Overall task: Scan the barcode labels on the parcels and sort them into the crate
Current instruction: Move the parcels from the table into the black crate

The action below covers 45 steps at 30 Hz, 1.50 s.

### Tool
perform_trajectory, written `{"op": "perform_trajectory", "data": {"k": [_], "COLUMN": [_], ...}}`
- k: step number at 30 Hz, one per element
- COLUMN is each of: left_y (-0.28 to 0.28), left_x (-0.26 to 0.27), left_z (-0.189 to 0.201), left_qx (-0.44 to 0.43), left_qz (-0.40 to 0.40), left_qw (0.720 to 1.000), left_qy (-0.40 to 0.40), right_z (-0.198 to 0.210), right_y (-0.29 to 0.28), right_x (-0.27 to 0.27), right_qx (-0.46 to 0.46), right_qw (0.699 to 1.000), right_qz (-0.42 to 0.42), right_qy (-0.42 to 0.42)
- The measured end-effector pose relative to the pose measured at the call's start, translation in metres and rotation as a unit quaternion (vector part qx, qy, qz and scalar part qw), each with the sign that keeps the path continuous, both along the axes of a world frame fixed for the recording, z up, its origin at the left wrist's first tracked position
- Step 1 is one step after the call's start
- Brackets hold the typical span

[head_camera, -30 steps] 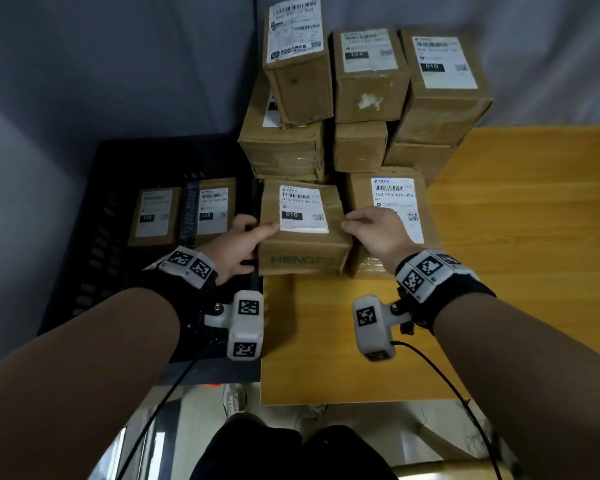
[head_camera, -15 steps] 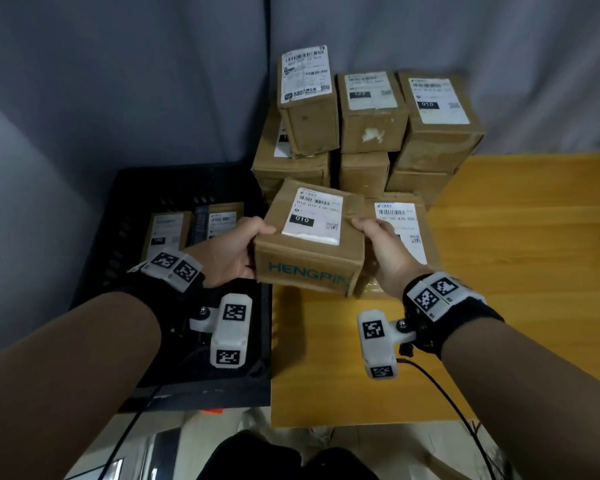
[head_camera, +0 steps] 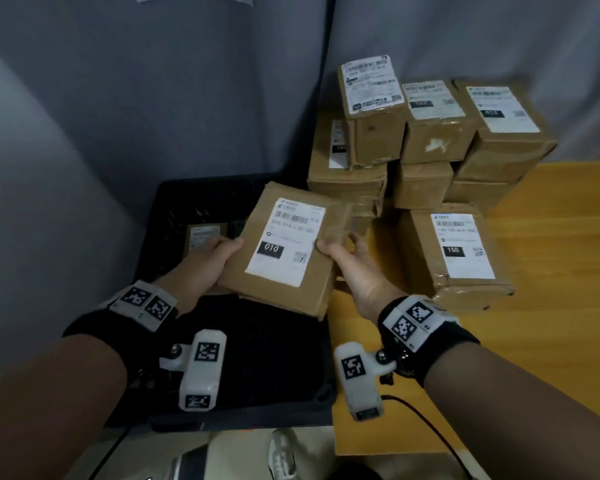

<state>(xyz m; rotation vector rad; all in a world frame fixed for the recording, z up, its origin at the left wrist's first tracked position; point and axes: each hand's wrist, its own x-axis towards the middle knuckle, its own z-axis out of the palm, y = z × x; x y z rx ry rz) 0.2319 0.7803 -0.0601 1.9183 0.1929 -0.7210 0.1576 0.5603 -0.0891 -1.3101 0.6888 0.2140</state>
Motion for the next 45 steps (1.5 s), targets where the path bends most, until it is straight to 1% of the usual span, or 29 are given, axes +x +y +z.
{"op": "perform_trajectory", "data": {"k": [2, 3, 5, 6, 7, 10, 13, 14, 16, 19, 22, 25, 29, 31, 34, 36, 37, 41, 42, 43, 45], "left_y": [0.024, 0.036, 0.062, 0.075, 0.087, 0.113, 0.127, 0.131, 0.136, 0.142, 0.148, 0.154, 0.151, 0.15, 0.15, 0.15, 0.15, 0.149, 0.149, 0.148, 0.148], "left_x": [0.009, 0.014, 0.028, 0.036, 0.042, 0.052, 0.061, 0.064, 0.067, 0.066, 0.066, 0.068, 0.067, 0.066, 0.066, 0.065, 0.065, 0.065, 0.066, 0.066, 0.065], "left_z": [-0.007, -0.011, -0.025, -0.035, -0.044, -0.072, -0.094, -0.101, -0.114, -0.133, -0.145, -0.149, -0.152, -0.152, -0.153, -0.153, -0.153, -0.153, -0.153, -0.154, -0.153], "left_qx": [0.114, 0.173, 0.302, 0.356, 0.389, 0.424, 0.441, 0.44, 0.426, 0.386, 0.366, 0.346, 0.373, 0.383, 0.386, 0.384, 0.384, 0.394, 0.395, 0.395, 0.395], "left_qz": [-0.047, -0.072, -0.117, -0.122, -0.12, -0.124, -0.151, -0.163, -0.164, -0.132, -0.112, -0.1, -0.122, -0.128, -0.123, -0.12, -0.119, -0.114, -0.113, -0.115, -0.117], "left_qw": [0.989, 0.975, 0.93, 0.907, 0.893, 0.872, 0.846, 0.841, 0.841, 0.851, 0.85, 0.852, 0.841, 0.837, 0.838, 0.838, 0.837, 0.831, 0.83, 0.829, 0.824], "left_qy": [-0.085, -0.12, -0.175, -0.189, -0.194, -0.208, -0.259, -0.269, -0.289, -0.331, -0.361, -0.38, -0.372, -0.37, -0.367, -0.37, -0.373, -0.376, -0.377, -0.38, -0.389], "right_z": [-0.006, -0.011, -0.024, -0.031, -0.039, -0.071, -0.104, -0.115, -0.135, -0.159, -0.176, -0.186, -0.192, -0.19, -0.19, -0.198, -0.201, -0.213, -0.215, -0.217, -0.219], "right_y": [0.024, 0.037, 0.058, 0.067, 0.074, 0.092, 0.109, 0.115, 0.126, 0.14, 0.151, 0.159, 0.155, 0.151, 0.156, 0.162, 0.164, 0.172, 0.174, 0.177, 0.181], "right_x": [0.014, 0.02, 0.031, 0.035, 0.039, 0.048, 0.053, 0.054, 0.057, 0.065, 0.071, 0.072, 0.071, 0.071, 0.068, 0.066, 0.065, 0.067, 0.068, 0.069, 0.073], "right_qx": [-0.012, -0.02, -0.026, -0.024, -0.018, -0.013, -0.026, -0.023, -0.018, -0.012, 0.014, -0.005, -0.052, -0.044, -0.009, -0.002, -0.006, -0.037, -0.059, -0.097, -0.202], "right_qw": [1.0, 1.0, 0.999, 0.998, 0.996, 0.99, 0.985, 0.984, 0.982, 0.981, 0.978, 0.976, 0.974, 0.97, 0.957, 0.949, 0.951, 0.966, 0.966, 0.965, 0.952], "right_qz": [0.008, 0.011, 0.026, 0.042, 0.056, 0.078, 0.084, 0.09, 0.089, 0.085, 0.107, 0.135, 0.155, 0.171, 0.203, 0.219, 0.215, 0.183, 0.182, 0.183, 0.176], "right_qy": [0.011, 0.017, 0.036, 0.05, 0.066, 0.116, 0.146, 0.155, 0.166, 0.172, 0.18, 0.168, 0.157, 0.166, 0.205, 0.226, 0.221, 0.182, 0.175, 0.164, 0.146]}}
